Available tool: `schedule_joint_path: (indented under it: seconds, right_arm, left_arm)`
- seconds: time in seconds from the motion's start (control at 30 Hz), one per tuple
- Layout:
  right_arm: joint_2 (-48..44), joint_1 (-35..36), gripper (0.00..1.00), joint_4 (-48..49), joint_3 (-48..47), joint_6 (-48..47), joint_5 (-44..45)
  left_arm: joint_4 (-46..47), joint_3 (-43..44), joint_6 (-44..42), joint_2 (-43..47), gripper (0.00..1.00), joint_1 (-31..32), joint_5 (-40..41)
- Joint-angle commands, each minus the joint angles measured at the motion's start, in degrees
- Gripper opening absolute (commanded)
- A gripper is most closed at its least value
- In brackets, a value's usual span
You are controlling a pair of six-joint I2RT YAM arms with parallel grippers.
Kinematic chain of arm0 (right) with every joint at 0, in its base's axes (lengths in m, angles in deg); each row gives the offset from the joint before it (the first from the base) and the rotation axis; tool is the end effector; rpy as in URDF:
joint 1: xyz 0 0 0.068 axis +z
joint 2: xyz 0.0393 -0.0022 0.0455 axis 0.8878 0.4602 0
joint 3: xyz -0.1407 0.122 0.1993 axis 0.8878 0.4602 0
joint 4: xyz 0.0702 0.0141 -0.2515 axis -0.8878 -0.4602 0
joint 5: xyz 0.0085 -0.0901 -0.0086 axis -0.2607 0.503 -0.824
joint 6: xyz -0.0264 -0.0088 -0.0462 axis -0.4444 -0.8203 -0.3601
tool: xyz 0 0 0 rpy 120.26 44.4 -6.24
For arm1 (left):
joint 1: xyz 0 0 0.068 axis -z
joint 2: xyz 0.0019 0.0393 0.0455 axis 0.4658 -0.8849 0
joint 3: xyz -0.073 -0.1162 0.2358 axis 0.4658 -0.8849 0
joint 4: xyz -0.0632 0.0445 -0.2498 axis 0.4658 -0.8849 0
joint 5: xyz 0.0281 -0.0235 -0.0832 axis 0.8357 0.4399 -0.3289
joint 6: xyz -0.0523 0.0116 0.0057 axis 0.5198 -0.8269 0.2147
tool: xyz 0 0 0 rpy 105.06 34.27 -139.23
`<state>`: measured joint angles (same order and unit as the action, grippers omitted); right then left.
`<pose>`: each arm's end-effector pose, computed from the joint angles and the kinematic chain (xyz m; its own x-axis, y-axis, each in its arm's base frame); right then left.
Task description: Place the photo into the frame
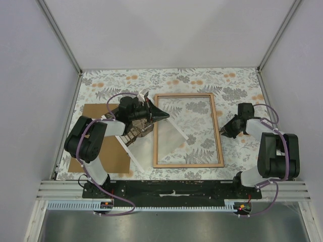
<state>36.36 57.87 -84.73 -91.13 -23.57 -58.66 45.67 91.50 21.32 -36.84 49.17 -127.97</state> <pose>0.2622 -0.0167 0.1491 -0.6119 0.7628 -0.2091 0.6593 0.6379 0.3980 0.3111 -0.1517 0.1854 -0.9521 -0.2816 -0.1190 0.0859 0.1271 -0.9882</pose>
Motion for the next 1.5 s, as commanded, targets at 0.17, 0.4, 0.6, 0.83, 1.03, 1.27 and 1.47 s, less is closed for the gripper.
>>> schedule_joint_path:
  seconds: [0.17, 0.4, 0.6, 0.83, 1.03, 1.27, 1.47]
  right_arm:
    - [3.6, -2.6, 0.33, -2.7, -6.4, -4.0, 4.4]
    - [7.2, -3.1, 0.33, -2.3, -10.2, -5.6, 4.5]
    - [9.1, -3.2, 0.33, -2.0, -11.8, -6.4, 3.3]
    - [10.2, -3.2, 0.32, -1.0, -11.6, -6.8, 2.0]
    - [10.7, -3.2, 0.32, -0.7, -11.5, -7.0, 1.4]
    - [11.1, -3.2, 0.32, -0.3, -11.5, -7.1, 0.6]
    - [11.4, -3.2, 0.31, -0.1, -11.4, -7.4, 0.3]
  left_arm:
    - [1.8, 2.3, -2.1, -1.9, 0.02, 0.2, -0.9]
    - [1.5, 2.6, -2.5, -2.5, 0.02, 0.5, -0.3]
    - [1.4, 3.2, -2.6, -2.8, 0.02, 1.0, 0.2]
    - [1.5, 4.6, -2.4, -3.9, 0.02, 1.5, 0.8]
    - [1.3, 5.8, -2.2, -4.7, 0.02, 1.8, 1.0]
    - [1.1, 6.8, -2.2, -5.3, 0.02, 1.9, 1.4]
    - [1.1, 7.5, -2.2, -6.1, 0.02, 2.1, 1.6]
